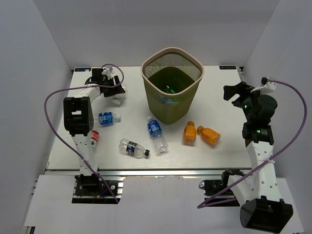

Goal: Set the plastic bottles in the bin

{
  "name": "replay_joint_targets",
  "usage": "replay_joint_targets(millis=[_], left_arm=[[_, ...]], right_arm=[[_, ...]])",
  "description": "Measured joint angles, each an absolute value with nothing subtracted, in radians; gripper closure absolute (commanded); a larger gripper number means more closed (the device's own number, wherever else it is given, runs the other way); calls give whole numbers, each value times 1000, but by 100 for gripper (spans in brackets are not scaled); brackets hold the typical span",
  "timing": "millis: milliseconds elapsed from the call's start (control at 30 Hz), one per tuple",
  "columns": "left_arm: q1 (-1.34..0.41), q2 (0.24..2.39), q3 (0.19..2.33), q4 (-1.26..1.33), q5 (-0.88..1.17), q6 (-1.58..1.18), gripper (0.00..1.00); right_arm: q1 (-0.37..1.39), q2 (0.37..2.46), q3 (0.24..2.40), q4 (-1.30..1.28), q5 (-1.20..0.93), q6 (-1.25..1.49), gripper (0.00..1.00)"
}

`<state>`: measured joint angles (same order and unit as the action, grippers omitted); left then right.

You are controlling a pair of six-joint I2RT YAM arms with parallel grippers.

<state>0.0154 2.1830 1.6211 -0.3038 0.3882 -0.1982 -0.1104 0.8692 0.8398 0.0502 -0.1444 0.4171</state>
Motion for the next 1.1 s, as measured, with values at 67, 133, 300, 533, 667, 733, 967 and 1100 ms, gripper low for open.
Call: replay_joint_targets(millis=[67, 133, 300, 533, 667, 733, 967, 1100], left_arm=[[14, 2183, 1634, -327, 361, -199, 63], [14, 2180, 1641, -345, 332, -199, 74], [14, 2115, 1668, -415, 277, -203, 72], [-18, 1884, 1831, -409, 376, -196, 72], [-161, 1687, 1850, -337, 473, -150, 69], [-267, 1636, 1879, -316, 497, -107, 64], [-557, 1669, 2004, -324, 539, -2, 60], [-554, 1792, 2093, -357, 490, 6, 2]], right_arm=[[-125, 851, 780, 39, -125, 432, 11], [-142, 849, 743, 7, -110, 440, 11], [-171, 850, 719, -56, -83, 433, 11], [-179, 750, 659, -88, -56, 396, 11], [-181, 715, 655, -130, -71, 366, 11], [-181, 699, 645, -138, -82, 354, 11], [-182, 680, 617, -200, -187, 322, 11], [-182, 704, 617, -253, -254, 316, 11]])
